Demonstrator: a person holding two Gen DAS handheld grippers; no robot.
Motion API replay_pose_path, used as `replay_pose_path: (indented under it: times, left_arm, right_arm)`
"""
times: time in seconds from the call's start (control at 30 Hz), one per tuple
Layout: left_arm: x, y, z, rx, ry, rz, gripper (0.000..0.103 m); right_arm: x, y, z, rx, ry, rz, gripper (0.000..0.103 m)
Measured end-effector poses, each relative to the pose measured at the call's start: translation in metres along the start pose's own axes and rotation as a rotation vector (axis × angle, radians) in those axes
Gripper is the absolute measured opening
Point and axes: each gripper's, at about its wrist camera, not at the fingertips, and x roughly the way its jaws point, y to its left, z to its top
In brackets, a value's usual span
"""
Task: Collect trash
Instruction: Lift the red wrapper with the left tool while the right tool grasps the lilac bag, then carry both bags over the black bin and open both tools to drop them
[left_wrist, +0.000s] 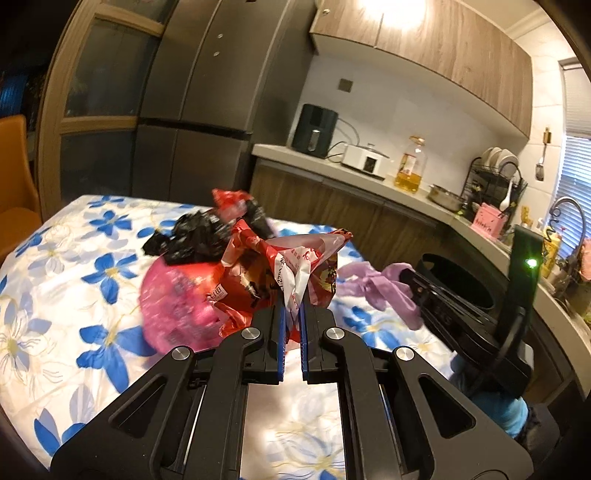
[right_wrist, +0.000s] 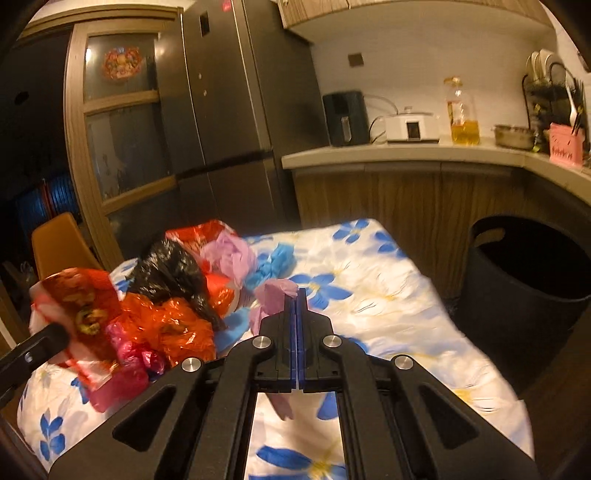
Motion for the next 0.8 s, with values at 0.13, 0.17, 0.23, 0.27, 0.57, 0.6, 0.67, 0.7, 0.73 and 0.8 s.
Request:
replay_pose_path:
  times: [0.13,0.17,0.23,0.27,0.57,0.6,0.67,0.7,0.73,0.8]
  left_arm:
    - [0.003,-0.019,0.007,0.021,-0.006,-0.036,0.005]
    - [0.005,-0.025,0.009,0.027,-0.006,-0.043,0.005]
    - [0.010,-0.037,0.014,0.044,-0.006,-0.058,0.005]
    - [0.014,-0.043,0.016,0.052,-0.005,-0.066,0.005]
    - [0.059,-0.119,0.041,0.161,-0.018,-0.175,0.005]
    - [0.064,-0.129,0.043,0.174,-0.022,-0.189,0.005]
    - [0.076,-0.152,0.049,0.199,-0.031,-0.228,0.005]
    - [0.082,-0.162,0.050,0.207,-0.028,-0.241,0.005]
    - [0.090,-0.174,0.052,0.214,-0.025,-0.259,0.005]
    - [0.105,-0.196,0.053,0.229,-0.015,-0.290,0.005]
  right_arm:
    - [-0.022,-0.010,0.009,0.007,-0.044,-0.017,0.001]
    - [-0.029,-0.014,0.012,0.010,-0.059,-0.023,0.001]
    - [-0.037,-0.023,0.018,0.015,-0.082,-0.038,0.001]
    - [-0.040,-0.026,0.020,0.017,-0.091,-0.046,0.001]
    - [-0.074,-0.088,0.052,0.064,-0.223,-0.214,0.001]
    - [-0.076,-0.095,0.054,0.069,-0.234,-0.233,0.001]
    - [-0.081,-0.111,0.060,0.082,-0.258,-0.280,0.001]
    - [-0.083,-0.121,0.064,0.093,-0.270,-0.303,0.001]
    - [-0.084,-0.129,0.066,0.101,-0.278,-0.320,0.001]
    - [-0.087,-0.145,0.069,0.118,-0.293,-0.352,0.001]
